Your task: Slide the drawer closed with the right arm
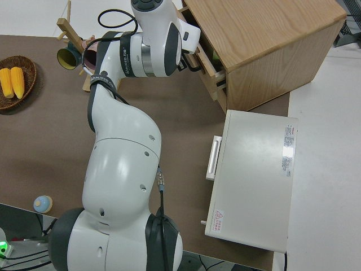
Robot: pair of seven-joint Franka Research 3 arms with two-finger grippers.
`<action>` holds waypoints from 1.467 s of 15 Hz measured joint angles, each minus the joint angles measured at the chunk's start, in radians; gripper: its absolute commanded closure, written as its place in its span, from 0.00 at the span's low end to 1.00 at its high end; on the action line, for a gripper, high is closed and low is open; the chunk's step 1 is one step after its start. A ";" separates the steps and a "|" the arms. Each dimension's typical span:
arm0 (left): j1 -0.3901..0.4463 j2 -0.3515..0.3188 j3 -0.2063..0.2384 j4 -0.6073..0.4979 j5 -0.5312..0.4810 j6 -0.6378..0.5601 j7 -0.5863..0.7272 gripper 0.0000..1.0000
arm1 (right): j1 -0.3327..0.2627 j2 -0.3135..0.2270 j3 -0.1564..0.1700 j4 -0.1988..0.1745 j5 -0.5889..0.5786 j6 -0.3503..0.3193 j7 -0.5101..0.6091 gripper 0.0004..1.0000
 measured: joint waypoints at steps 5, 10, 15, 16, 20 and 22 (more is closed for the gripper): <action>0.000 0.000 0.000 0.000 0.000 0.000 0.000 0.01 | -0.048 0.029 0.004 0.002 -0.002 0.056 -0.053 1.00; 0.000 0.000 0.000 0.000 0.000 0.000 0.000 0.01 | -0.052 0.041 0.013 0.002 -0.028 0.066 -0.068 1.00; 0.000 0.000 0.000 0.000 0.000 0.000 0.000 0.01 | -0.053 0.041 0.017 0.005 -0.033 0.066 -0.065 0.94; 0.000 0.000 0.000 0.000 0.000 0.000 0.000 0.01 | -0.053 0.038 0.020 0.006 -0.038 0.066 -0.065 0.84; 0.000 0.000 0.000 0.000 0.000 0.000 0.000 0.01 | -0.025 -0.021 0.041 -0.024 -0.055 0.028 -0.090 0.45; 0.000 0.000 0.000 0.000 0.000 0.000 0.000 0.01 | 0.008 -0.064 0.042 -0.055 -0.058 -0.009 -0.132 0.13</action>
